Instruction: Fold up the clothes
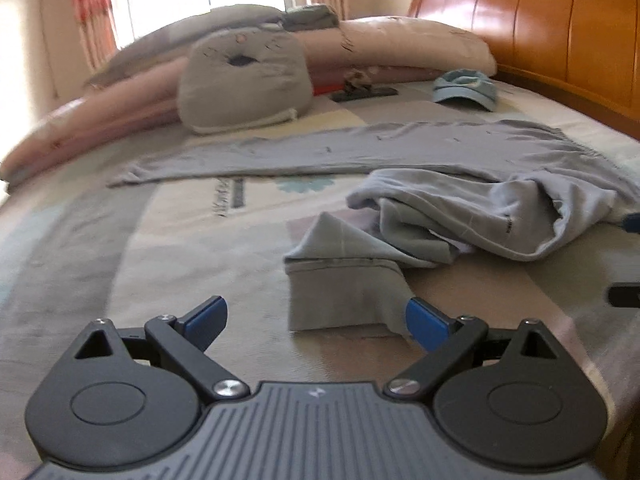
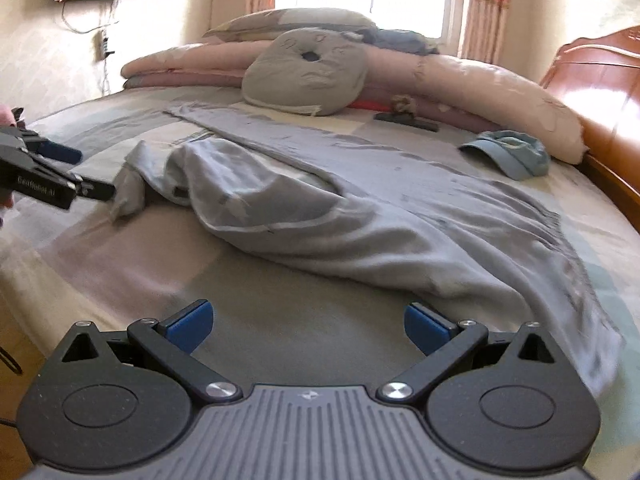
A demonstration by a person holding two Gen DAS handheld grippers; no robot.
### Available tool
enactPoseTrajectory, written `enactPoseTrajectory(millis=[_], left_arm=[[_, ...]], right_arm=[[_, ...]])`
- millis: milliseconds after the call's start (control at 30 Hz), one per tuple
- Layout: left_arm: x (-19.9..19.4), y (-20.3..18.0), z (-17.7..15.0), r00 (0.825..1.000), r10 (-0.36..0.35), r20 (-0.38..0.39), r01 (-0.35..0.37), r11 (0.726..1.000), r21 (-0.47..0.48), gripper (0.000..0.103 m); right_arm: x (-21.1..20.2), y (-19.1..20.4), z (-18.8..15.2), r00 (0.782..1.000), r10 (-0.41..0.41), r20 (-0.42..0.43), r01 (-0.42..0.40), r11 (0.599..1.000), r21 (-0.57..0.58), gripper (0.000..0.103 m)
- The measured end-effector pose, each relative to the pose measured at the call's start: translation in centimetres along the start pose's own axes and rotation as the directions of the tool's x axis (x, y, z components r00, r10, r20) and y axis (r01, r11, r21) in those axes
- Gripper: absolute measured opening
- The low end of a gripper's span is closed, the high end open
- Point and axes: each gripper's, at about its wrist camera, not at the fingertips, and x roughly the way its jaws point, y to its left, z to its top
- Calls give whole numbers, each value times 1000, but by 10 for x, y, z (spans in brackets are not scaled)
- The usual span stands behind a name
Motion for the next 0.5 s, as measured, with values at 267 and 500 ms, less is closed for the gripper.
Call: enactPoseTrajectory(millis=[267,500], left_arm=[[31,10,26,990,-140,-20,139,990,-37,96],[49,14,16,995,-56,-87,60,997,39,98]], right_arm=[[21,29,50,999,2,-43,-3,999,-39,103],[32,38,73,998,-32,-54,28,997,-76,103]])
